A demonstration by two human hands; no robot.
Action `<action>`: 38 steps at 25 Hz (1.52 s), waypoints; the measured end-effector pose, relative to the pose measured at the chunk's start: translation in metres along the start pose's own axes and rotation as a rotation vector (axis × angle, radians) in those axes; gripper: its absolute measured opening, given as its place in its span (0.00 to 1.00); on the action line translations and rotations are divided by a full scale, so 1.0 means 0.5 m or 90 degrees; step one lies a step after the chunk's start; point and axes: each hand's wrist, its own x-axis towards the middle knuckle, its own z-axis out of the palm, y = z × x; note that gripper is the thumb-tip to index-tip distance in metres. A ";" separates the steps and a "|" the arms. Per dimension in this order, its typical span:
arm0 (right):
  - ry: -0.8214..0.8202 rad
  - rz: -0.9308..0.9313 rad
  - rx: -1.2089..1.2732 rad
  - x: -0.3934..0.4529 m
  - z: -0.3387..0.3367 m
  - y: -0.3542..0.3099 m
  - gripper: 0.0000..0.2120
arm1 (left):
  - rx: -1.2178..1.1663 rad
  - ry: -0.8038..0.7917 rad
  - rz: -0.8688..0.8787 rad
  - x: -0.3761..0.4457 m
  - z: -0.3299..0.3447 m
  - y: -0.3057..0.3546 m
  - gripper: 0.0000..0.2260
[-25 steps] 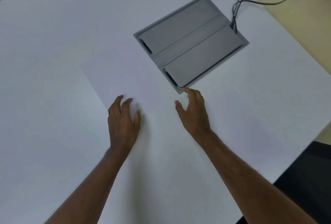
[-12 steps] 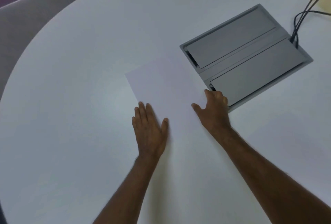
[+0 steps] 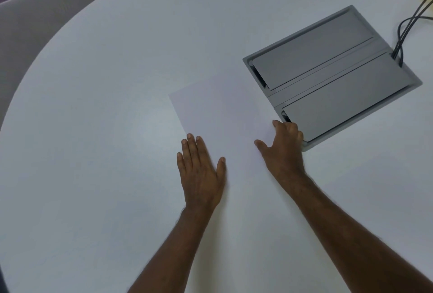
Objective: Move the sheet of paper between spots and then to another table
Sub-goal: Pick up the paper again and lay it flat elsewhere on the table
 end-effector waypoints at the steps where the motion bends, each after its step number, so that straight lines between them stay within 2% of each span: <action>1: -0.006 0.006 0.008 0.001 -0.001 -0.001 0.34 | 0.004 -0.001 0.002 0.000 0.001 0.000 0.34; 4: -0.003 0.009 0.081 0.009 -0.004 -0.001 0.28 | 0.010 0.001 0.001 -0.002 0.003 0.001 0.35; 7: 0.040 -0.009 0.178 0.011 -0.011 0.000 0.12 | 0.014 0.005 0.002 -0.001 0.003 0.000 0.35; 9: 0.063 -0.004 0.195 0.013 -0.016 0.003 0.05 | 0.012 0.006 0.005 -0.001 0.006 -0.001 0.35; 17: 0.091 -0.033 0.199 0.000 -0.034 0.029 0.04 | -0.024 0.032 0.000 0.000 0.010 -0.006 0.36; 21: 0.118 -0.055 0.257 -0.014 -0.057 0.037 0.02 | -0.069 0.018 -0.005 0.000 0.001 -0.004 0.35; 26: 0.037 0.010 0.480 -0.051 -0.099 0.049 0.03 | -0.257 -0.004 -0.064 -0.006 -0.048 0.005 0.37; 28: 0.021 0.061 0.551 -0.076 -0.109 0.052 0.04 | -0.394 0.012 -0.134 -0.018 -0.079 0.016 0.36; 29: 0.018 0.085 0.575 -0.091 -0.112 0.052 0.04 | -0.506 0.016 -0.190 -0.022 -0.097 0.022 0.33; 31: 0.009 0.122 0.617 -0.128 -0.115 0.049 0.05 | -0.747 0.011 -0.279 -0.031 -0.142 0.024 0.21; 33: -0.006 0.141 0.647 -0.168 -0.112 0.042 0.05 | -0.875 -0.007 -0.312 -0.041 -0.180 0.008 0.09; 38: -0.057 0.146 0.689 -0.270 -0.081 0.010 0.08 | -0.835 -0.024 -0.262 -0.075 -0.263 -0.074 0.07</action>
